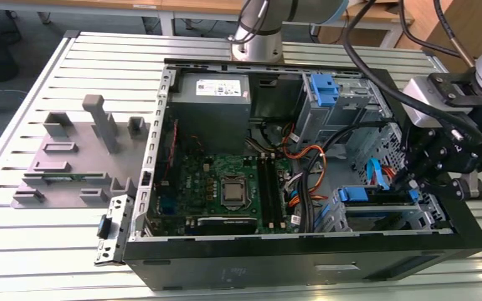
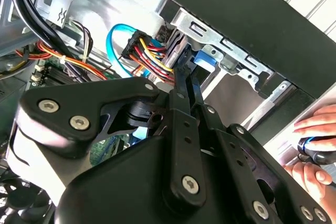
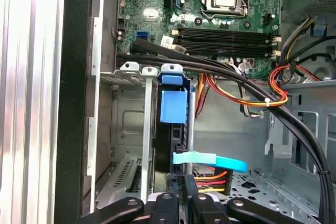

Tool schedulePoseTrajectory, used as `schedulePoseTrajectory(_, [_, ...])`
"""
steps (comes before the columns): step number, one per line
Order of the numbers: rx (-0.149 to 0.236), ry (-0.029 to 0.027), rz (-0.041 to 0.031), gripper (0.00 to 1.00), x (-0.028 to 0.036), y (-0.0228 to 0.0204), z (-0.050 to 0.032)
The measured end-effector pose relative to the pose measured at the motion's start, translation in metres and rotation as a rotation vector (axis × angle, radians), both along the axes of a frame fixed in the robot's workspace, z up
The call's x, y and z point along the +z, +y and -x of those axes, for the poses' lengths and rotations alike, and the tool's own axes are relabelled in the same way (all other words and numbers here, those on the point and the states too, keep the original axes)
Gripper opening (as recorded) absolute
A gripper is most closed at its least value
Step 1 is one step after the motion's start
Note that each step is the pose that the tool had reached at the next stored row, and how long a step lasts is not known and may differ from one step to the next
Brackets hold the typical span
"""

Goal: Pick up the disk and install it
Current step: 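Insert the second disk wire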

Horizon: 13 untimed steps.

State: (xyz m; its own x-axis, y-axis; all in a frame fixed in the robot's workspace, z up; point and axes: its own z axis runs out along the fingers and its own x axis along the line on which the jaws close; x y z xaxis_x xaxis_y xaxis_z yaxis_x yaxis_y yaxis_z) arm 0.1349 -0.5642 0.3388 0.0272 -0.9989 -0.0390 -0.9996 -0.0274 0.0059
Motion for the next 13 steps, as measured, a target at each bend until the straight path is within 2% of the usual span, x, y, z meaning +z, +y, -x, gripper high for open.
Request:
schedulePoseTrajectory(5, [0.004,-0.0030,0.0002,0.16,-0.0019,-0.0002,0.0019])
schedulePoseTrajectory(13, [0.005,-0.0044,0.0002,0.16,-0.0045,-0.0003,0.0021])
